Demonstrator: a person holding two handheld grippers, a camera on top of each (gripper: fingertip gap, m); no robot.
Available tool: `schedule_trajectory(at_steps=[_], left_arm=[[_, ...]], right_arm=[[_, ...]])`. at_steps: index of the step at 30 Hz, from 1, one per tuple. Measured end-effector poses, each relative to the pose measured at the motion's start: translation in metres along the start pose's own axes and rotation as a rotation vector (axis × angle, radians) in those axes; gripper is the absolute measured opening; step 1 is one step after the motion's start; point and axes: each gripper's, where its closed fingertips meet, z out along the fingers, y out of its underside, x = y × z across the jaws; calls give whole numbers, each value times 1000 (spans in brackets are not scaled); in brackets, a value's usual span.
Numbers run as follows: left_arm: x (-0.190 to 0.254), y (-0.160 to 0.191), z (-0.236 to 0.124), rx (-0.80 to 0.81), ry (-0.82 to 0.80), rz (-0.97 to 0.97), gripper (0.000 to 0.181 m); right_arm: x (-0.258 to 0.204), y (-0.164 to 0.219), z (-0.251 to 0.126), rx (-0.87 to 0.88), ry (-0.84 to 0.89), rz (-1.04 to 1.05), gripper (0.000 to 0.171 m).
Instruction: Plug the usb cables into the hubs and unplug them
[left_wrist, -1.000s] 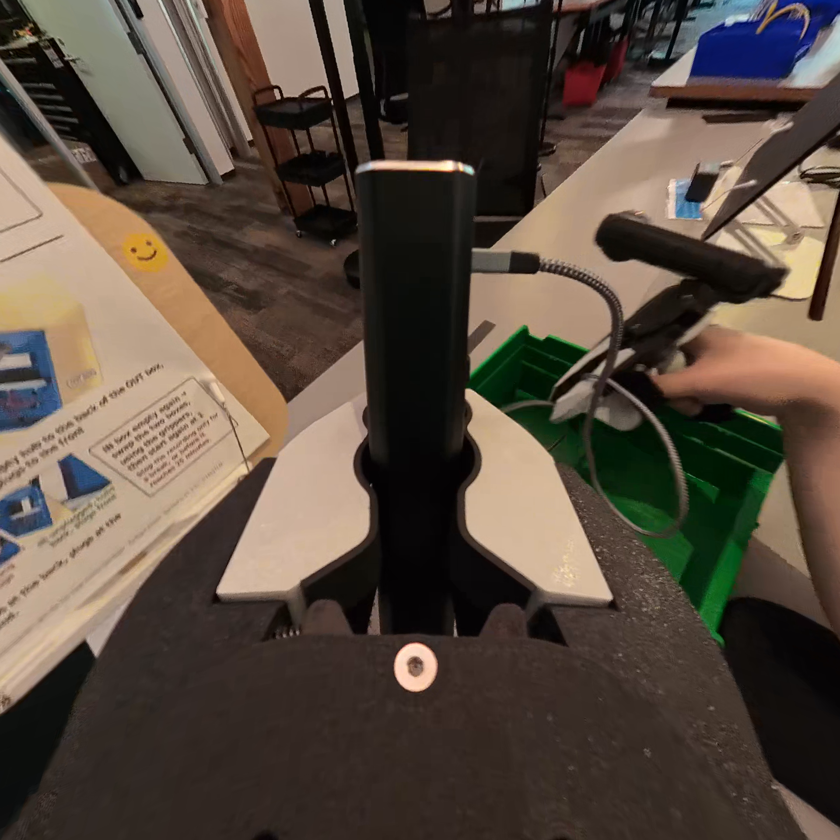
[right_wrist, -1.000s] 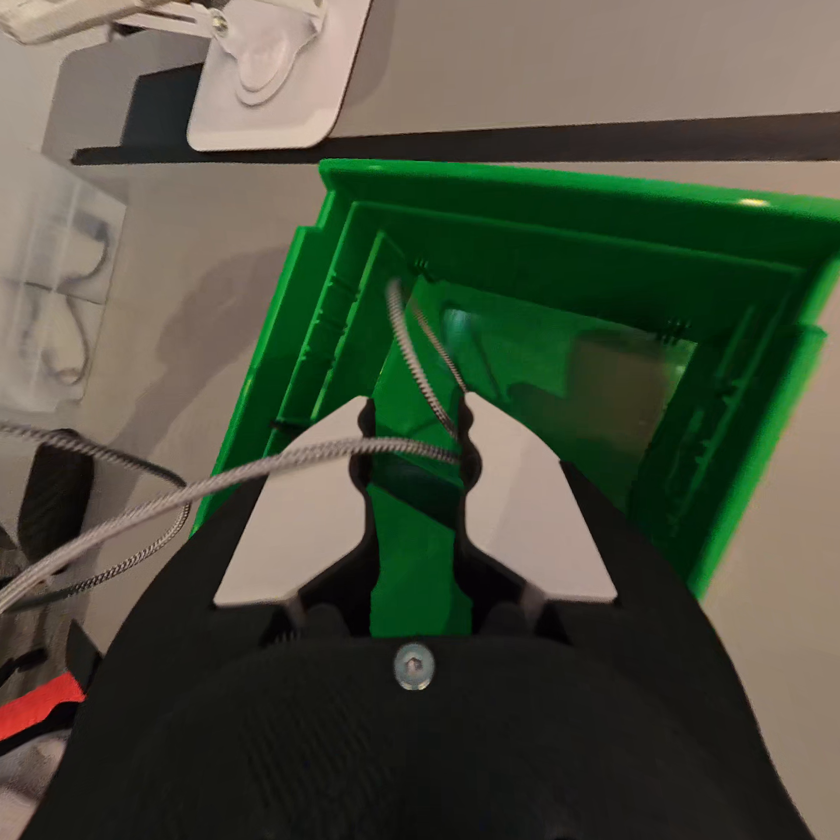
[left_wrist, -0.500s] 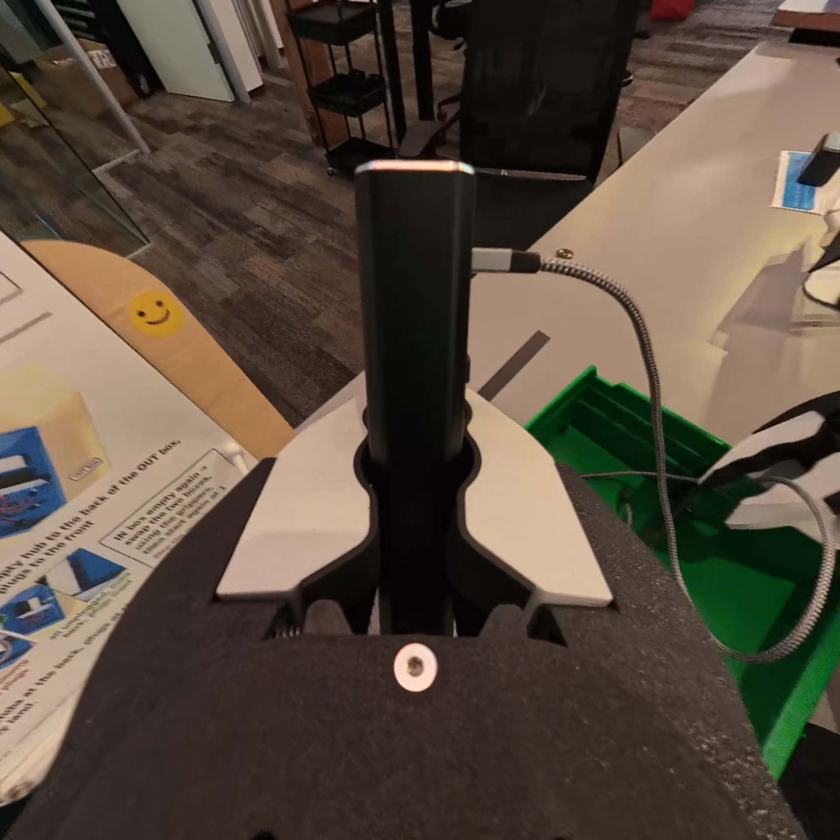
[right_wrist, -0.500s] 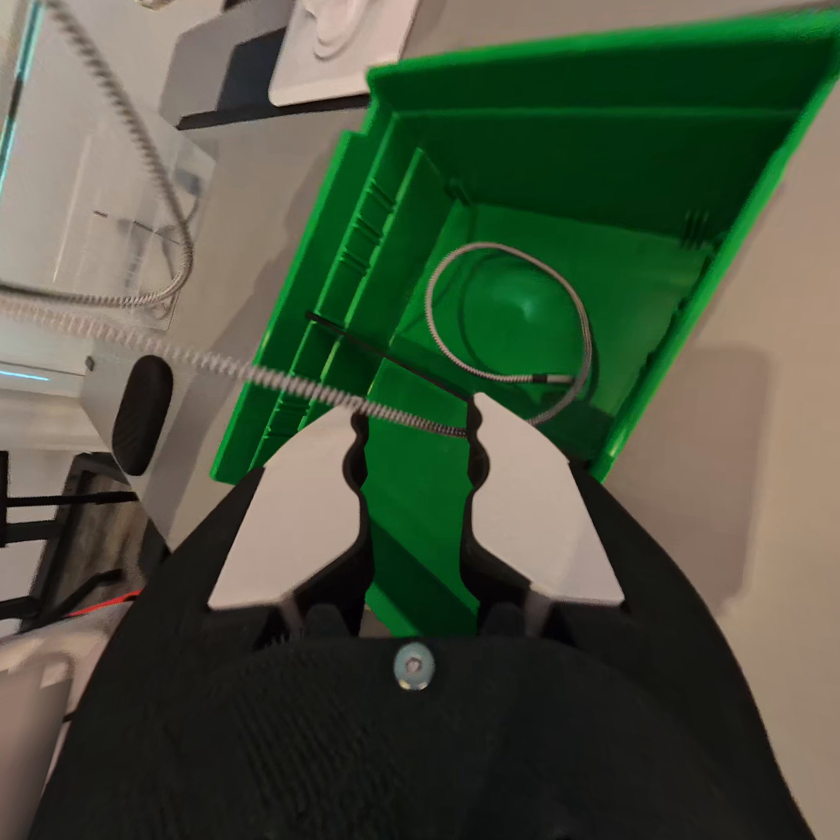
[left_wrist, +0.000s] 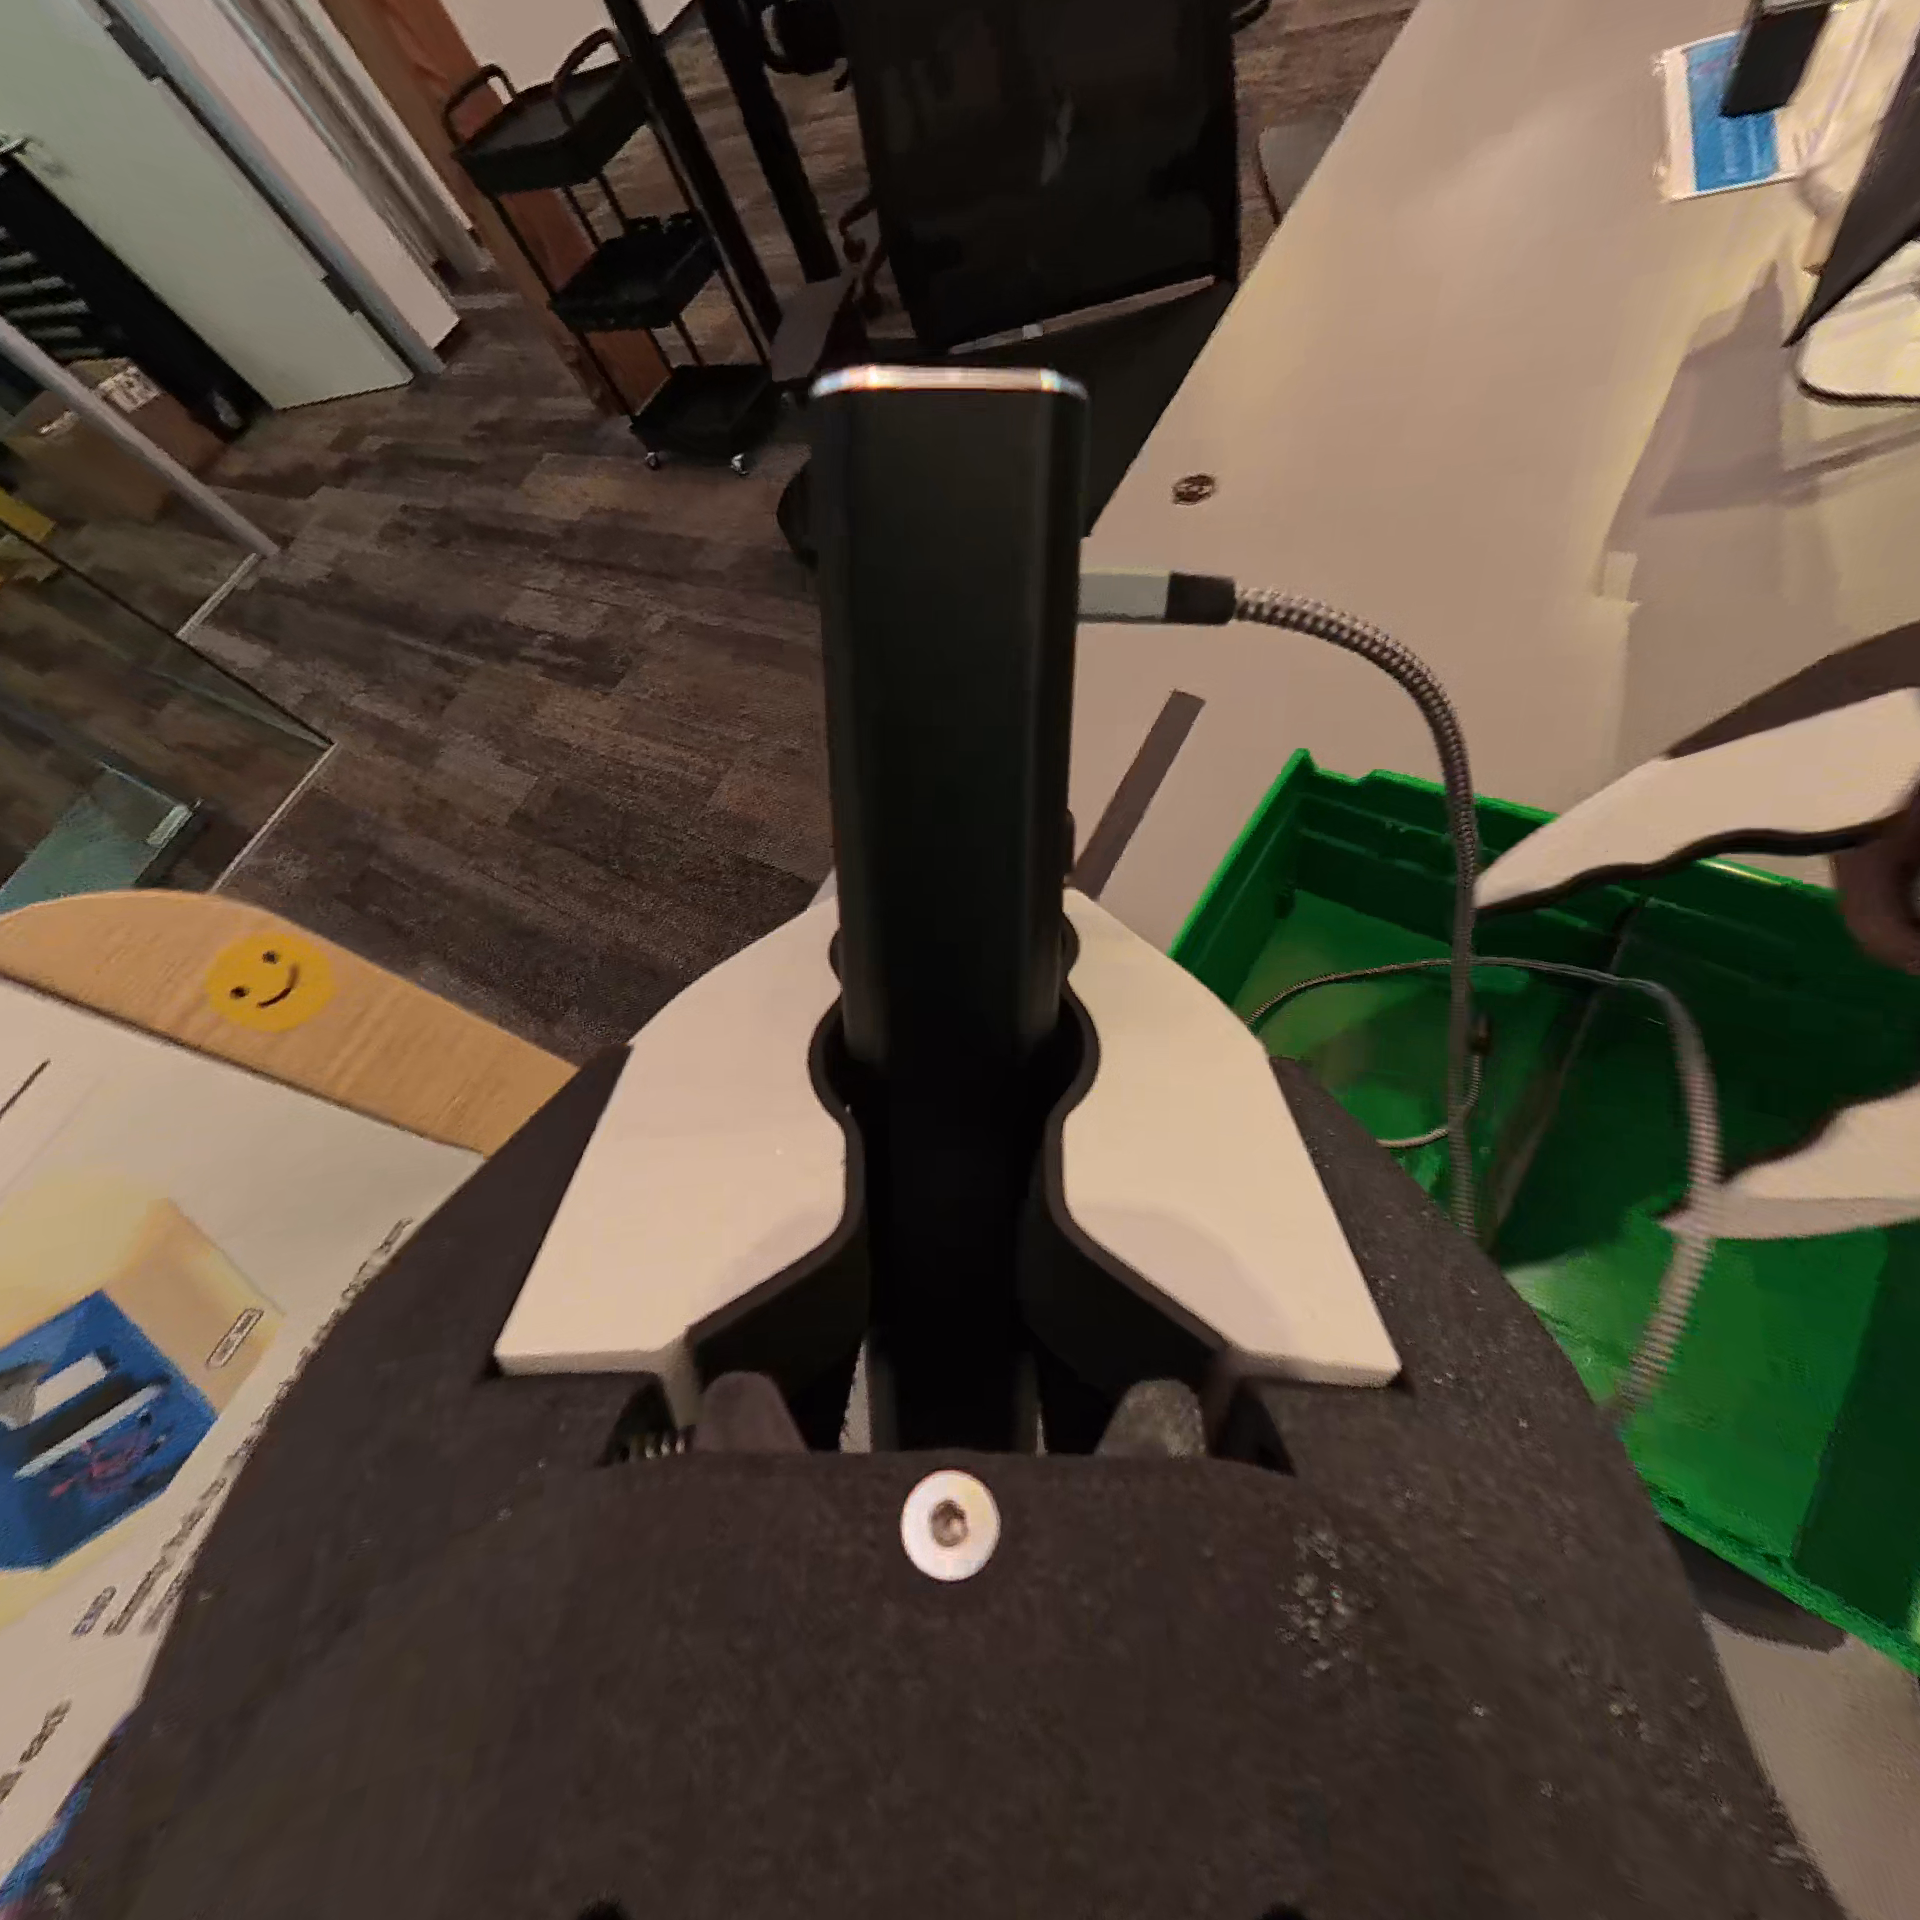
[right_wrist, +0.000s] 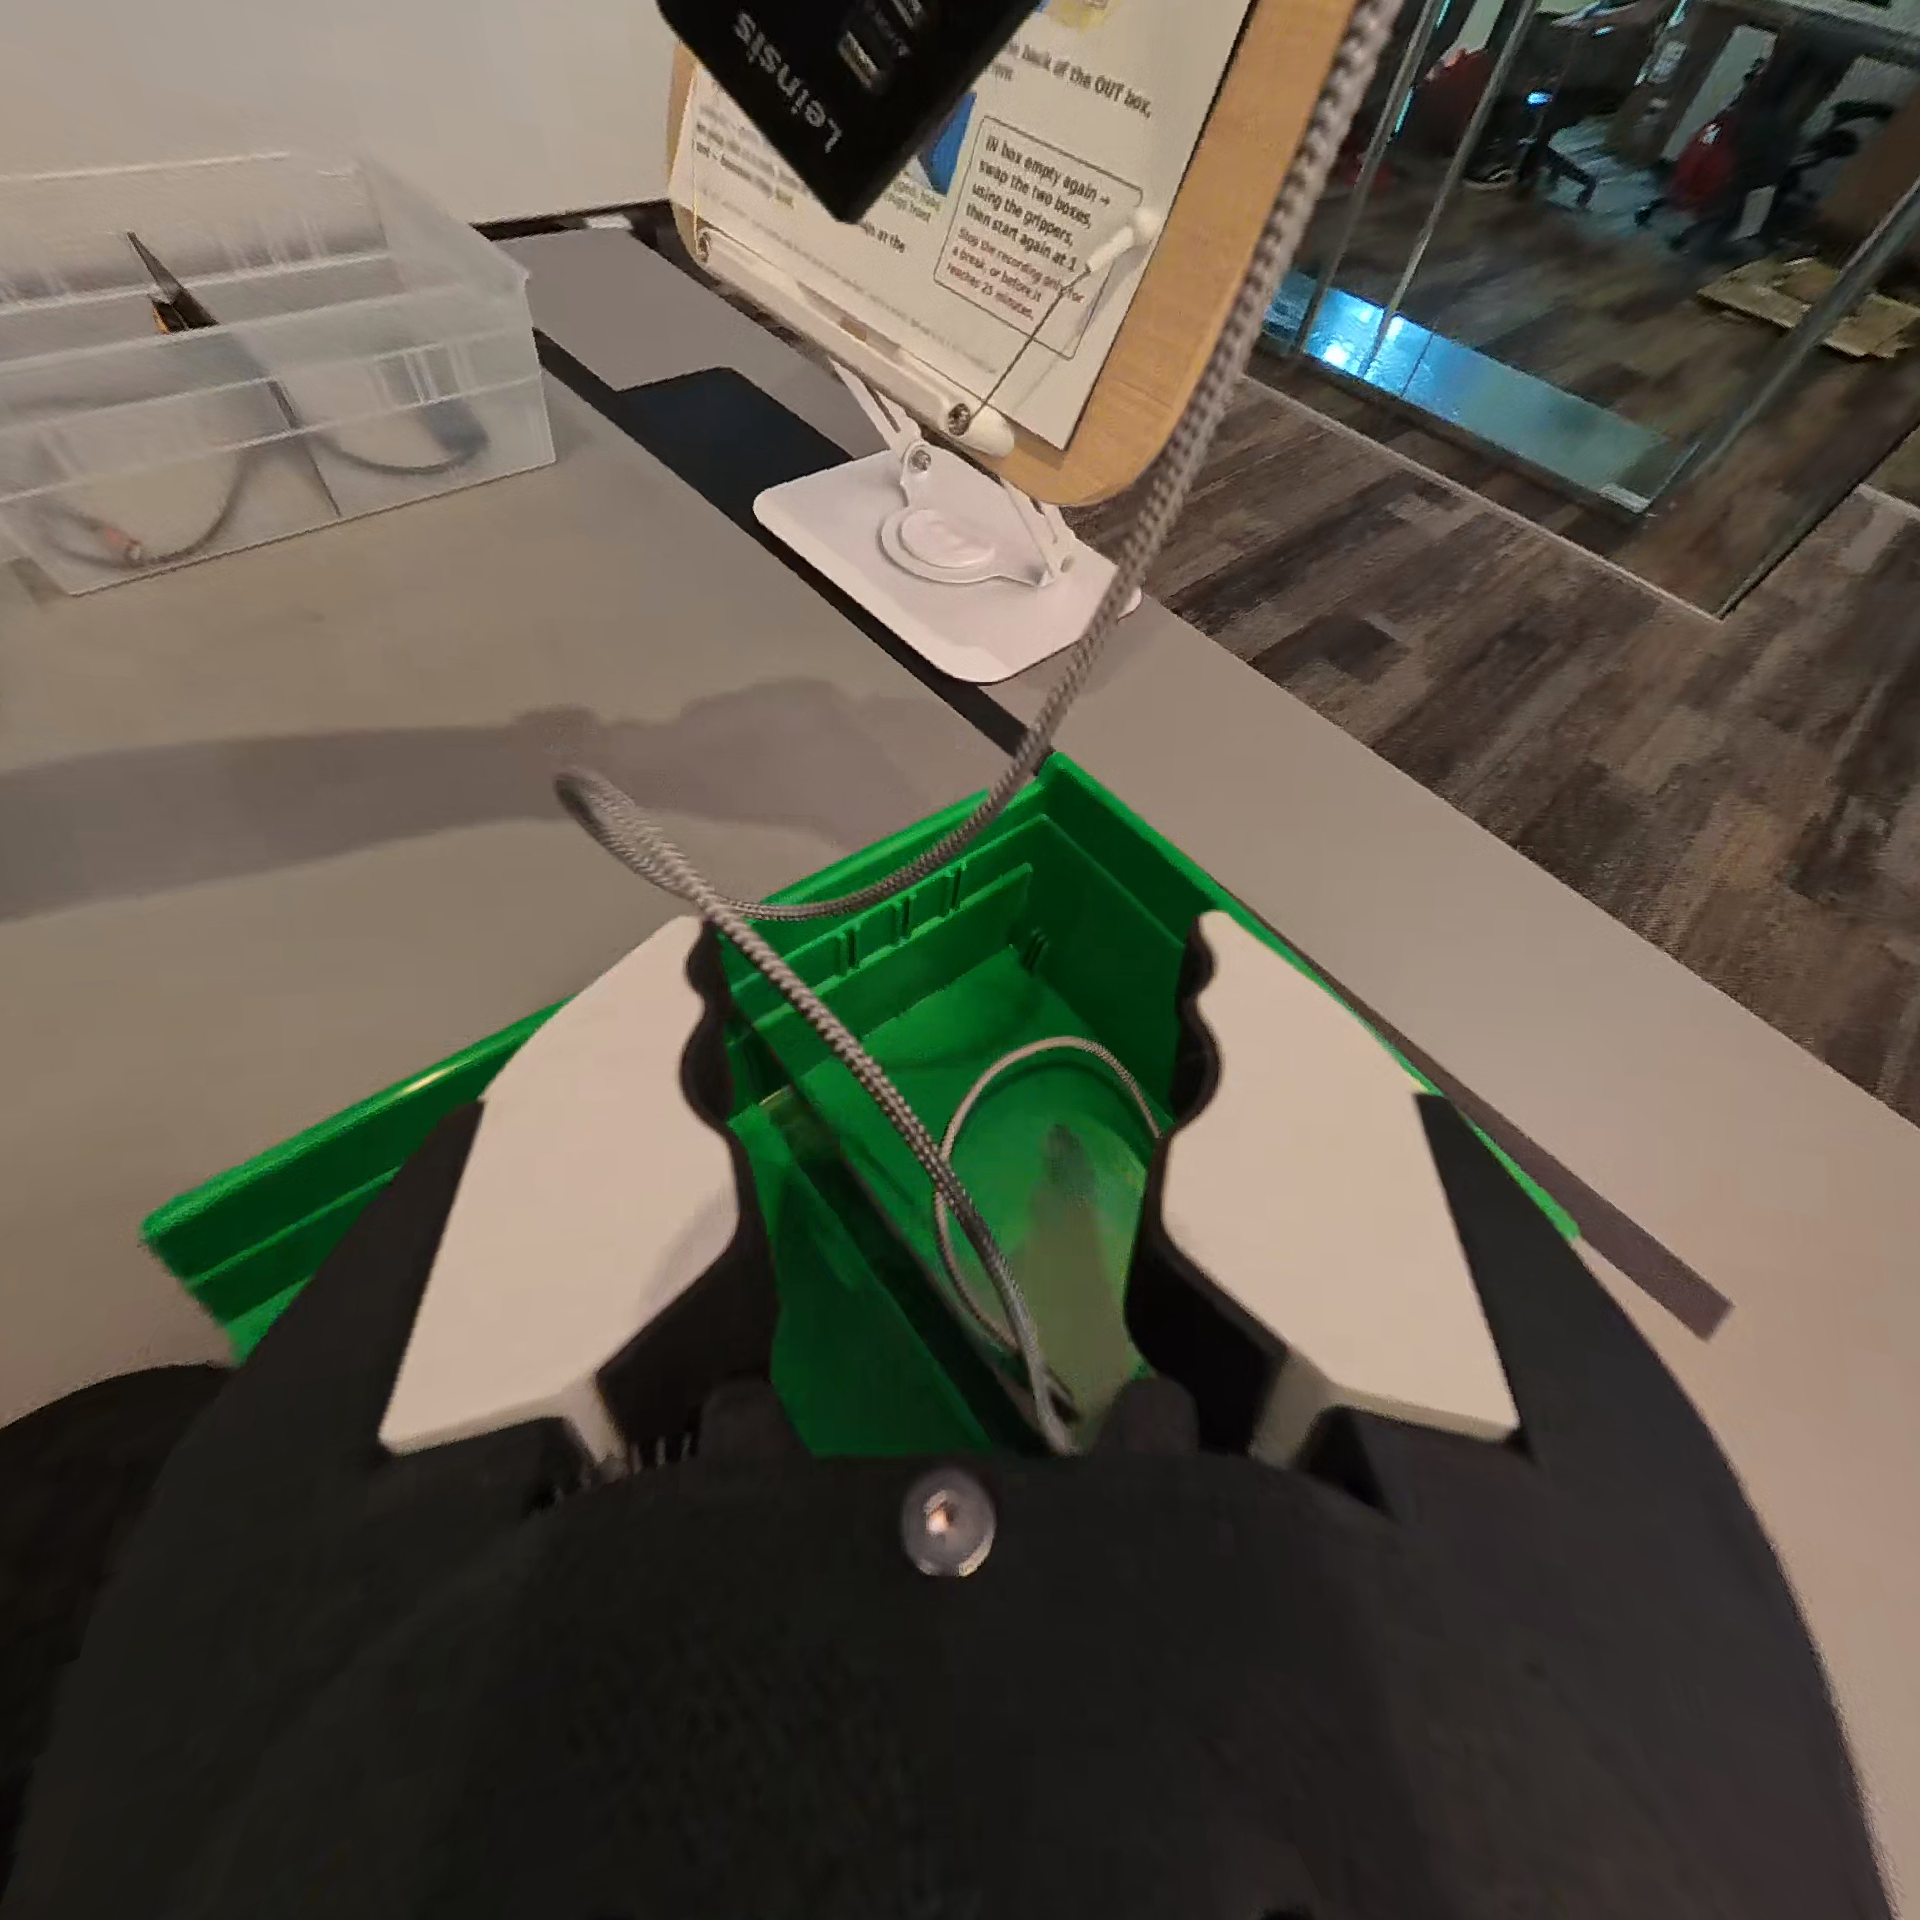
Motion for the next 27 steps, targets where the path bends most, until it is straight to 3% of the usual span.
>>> schedule_trajectory(at_steps=[1,3,7,13,18,23,27], left_arm=[[8,-2,2,4,37,23,31],[27,-1,4,-6,120,105,31],[68,17,11,-89,282,266,31],[116,38,11,-186,542,284,31],[132,52,2,-307,694,298,31],[130,62,7,-386,725,339,31],[135,57,12,-349,761,328,31]], right_arm=[[6,-2,6,0,27,-12,75],[24,-17,10,83,116,11,68],[16,-44,7,306,-14,96,64],[24,-38,13,328,30,42,64],[1,-42,7,405,-74,-74,59],[-8,-46,-2,473,-141,-78,54],[3,-56,-22,618,-166,23,45]])
